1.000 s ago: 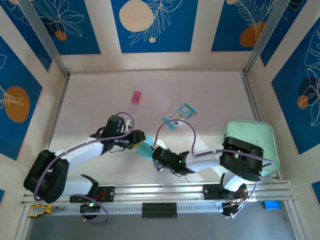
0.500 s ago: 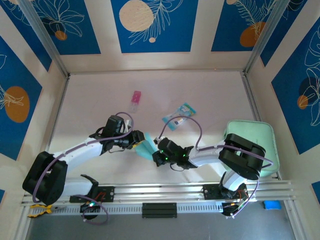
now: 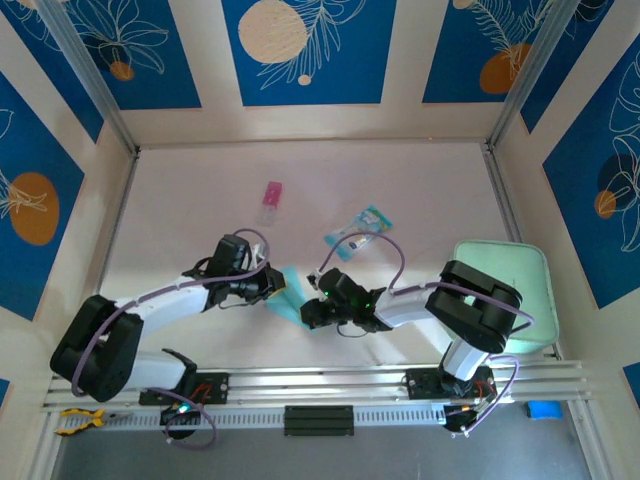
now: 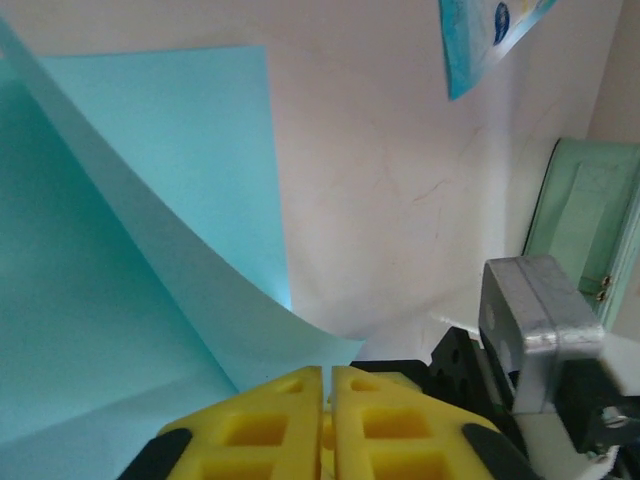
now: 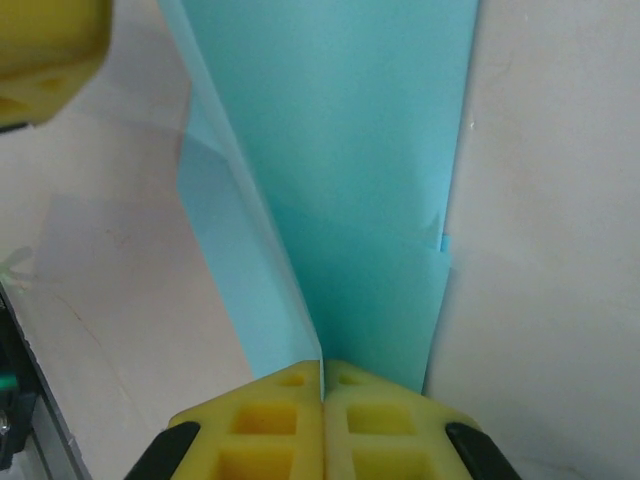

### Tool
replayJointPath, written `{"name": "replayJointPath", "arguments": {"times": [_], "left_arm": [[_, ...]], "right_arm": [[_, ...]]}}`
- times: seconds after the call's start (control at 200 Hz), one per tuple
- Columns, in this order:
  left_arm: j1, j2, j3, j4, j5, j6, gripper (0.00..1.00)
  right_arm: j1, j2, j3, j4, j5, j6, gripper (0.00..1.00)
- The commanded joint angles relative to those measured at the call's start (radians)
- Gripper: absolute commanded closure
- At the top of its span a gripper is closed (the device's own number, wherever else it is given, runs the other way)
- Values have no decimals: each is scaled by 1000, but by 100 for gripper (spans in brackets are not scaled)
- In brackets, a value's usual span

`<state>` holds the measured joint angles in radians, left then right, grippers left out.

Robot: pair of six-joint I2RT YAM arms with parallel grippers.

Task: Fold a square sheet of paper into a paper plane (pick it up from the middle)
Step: Perform the fourth fold on the wing at the bottom-center of the table.

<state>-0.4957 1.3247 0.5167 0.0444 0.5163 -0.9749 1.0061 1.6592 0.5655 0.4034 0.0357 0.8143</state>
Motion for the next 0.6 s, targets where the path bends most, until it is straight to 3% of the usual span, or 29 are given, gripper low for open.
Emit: {"name": "replayJointPath", "arguments": {"times": [0.0, 0.595], "left_arm": [[-6, 24, -23, 66, 34, -16, 91], [-59, 154, -33, 233, 8, -83, 96]], "right_arm": [[-1, 29, -6, 1, -35, 40, 92], [-24, 45, -14, -6, -74, 79, 94]]}}
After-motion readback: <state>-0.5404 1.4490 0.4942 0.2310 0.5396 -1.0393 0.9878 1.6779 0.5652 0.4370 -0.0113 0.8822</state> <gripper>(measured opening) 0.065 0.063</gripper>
